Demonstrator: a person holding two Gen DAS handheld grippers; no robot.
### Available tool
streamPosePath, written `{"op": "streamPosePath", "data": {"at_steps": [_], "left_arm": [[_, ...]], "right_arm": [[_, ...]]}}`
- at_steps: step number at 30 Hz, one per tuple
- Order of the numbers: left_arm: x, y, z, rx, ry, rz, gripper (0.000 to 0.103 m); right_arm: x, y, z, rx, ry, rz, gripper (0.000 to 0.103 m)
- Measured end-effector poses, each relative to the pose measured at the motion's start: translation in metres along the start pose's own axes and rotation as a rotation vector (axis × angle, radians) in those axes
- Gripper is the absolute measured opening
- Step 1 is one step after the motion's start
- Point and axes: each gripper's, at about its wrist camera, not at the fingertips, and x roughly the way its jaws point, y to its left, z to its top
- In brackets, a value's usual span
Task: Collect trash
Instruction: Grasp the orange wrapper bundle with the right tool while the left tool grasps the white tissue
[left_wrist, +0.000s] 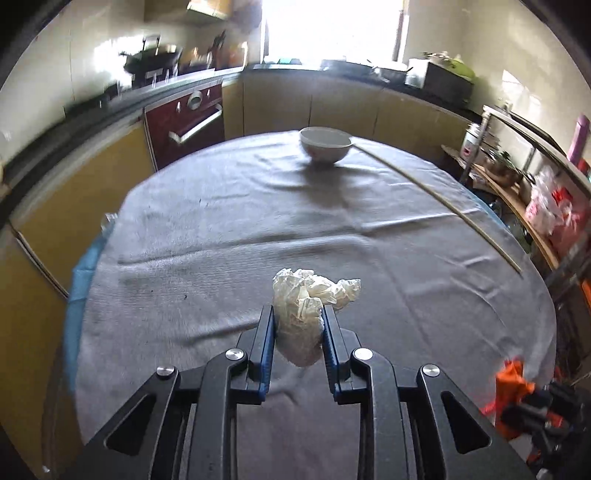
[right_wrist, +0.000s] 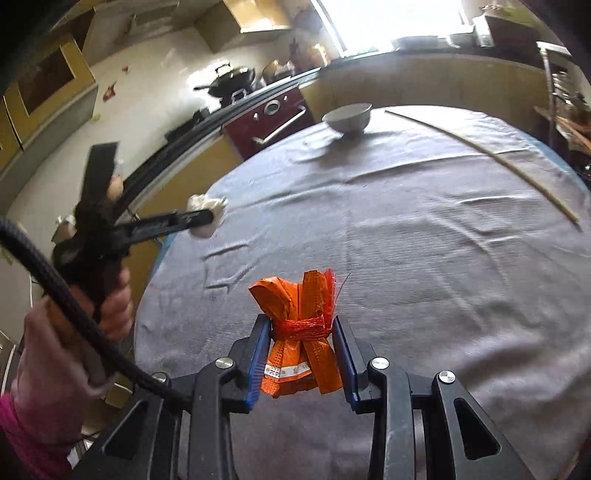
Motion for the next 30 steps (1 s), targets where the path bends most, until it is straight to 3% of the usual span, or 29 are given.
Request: {"op": "streamPosePath", "data": {"at_steps": [6, 14, 30], "left_arm": [[-0.053, -0.054, -0.022, 0.092, -0.079, 0.068, 0.025], [-0.097, -0.101, -0.056, 0.147, -0.126, 0.084, 0.025], [-0.161, -0.149, -0.085, 0.222, -0.214, 0.102, 0.026]], "right_arm": [[-0.045, -0.012, -0.018, 0.028, -0.071, -0.021, 0.037], [-0.097, -0.033, -0.045, 0.077, -0.138, -0.036, 0.037], [-0.156, -0.025, -0.065, 0.073, -0.255, -0.002, 0.037]]}}
